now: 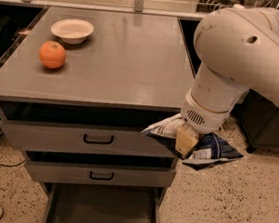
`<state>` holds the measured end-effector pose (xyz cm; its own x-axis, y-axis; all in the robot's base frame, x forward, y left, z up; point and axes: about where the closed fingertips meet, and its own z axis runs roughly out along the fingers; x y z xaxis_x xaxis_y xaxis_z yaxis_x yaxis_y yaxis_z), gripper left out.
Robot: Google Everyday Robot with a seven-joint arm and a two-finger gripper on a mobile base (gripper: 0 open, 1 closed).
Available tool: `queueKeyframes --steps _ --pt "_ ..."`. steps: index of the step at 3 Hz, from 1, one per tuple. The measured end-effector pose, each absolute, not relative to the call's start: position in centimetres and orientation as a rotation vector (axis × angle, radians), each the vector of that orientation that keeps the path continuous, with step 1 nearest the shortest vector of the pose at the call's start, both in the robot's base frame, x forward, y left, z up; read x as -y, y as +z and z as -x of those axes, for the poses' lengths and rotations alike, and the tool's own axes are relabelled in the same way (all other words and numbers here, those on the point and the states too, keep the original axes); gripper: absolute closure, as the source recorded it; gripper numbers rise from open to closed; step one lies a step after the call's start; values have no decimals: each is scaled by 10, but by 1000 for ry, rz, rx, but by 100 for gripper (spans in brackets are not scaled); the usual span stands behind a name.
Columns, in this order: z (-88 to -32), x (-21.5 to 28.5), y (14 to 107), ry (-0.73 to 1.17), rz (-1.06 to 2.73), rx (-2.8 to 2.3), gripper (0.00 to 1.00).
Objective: Place blue chip bag into bottom drawer
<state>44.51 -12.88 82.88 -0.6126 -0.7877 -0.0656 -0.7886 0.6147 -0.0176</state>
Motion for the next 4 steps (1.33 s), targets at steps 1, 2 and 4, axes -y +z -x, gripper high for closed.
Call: queueKeyframes --steps 1,2,4 --pt "-430 137 816 52 1293 -2791 100" --pt "-403 141 771 160 1237 -2868 100" --pt "-382 139 720 283 1219 -2947 100"
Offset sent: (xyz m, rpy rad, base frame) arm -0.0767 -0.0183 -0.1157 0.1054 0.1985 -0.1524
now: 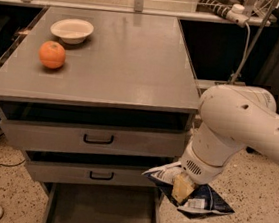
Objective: Place blue chip bag into bottom drawer
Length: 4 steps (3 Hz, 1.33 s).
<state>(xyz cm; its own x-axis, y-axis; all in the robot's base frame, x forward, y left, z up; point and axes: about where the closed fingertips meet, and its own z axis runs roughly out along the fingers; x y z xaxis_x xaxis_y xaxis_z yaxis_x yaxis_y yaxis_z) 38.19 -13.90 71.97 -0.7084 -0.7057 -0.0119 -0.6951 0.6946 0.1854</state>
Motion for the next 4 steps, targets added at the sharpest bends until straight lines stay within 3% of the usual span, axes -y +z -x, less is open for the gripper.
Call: queueKeyframes --steps 3,4 --pt "-359 93 561 -549 -910 2793 100" --pt "-359 93 561 -549 -909 2793 100"
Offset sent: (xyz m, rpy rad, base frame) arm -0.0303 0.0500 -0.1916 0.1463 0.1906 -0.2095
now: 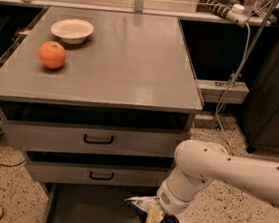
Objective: Place blue chip bag into bottom drawer
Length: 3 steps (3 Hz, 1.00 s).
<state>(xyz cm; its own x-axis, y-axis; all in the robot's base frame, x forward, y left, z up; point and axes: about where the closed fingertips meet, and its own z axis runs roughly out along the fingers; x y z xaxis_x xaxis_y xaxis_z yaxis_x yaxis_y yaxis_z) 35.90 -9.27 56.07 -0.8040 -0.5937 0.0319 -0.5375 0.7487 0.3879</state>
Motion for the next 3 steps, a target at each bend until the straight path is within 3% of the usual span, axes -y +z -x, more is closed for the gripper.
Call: queueKeyframes --steps 3 --pt "-377 74 442 -833 -535 2902 100"
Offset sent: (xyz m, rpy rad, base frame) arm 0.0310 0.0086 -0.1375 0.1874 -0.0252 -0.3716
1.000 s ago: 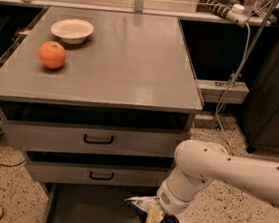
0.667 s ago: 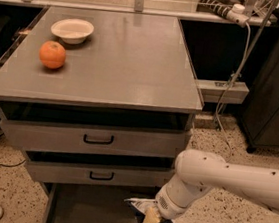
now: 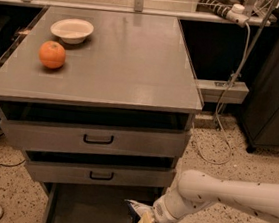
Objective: Place blue chip bag into bottom drawer
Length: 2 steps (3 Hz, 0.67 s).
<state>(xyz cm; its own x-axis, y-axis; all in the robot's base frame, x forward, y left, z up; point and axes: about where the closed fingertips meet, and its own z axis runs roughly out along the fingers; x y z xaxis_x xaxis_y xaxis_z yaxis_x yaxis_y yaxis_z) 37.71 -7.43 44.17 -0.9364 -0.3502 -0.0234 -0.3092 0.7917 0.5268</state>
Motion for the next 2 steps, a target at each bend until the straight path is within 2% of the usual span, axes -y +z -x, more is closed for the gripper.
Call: queueKeyframes --steps 2 --pt "-371 65 419 -896 -488 2882 100"
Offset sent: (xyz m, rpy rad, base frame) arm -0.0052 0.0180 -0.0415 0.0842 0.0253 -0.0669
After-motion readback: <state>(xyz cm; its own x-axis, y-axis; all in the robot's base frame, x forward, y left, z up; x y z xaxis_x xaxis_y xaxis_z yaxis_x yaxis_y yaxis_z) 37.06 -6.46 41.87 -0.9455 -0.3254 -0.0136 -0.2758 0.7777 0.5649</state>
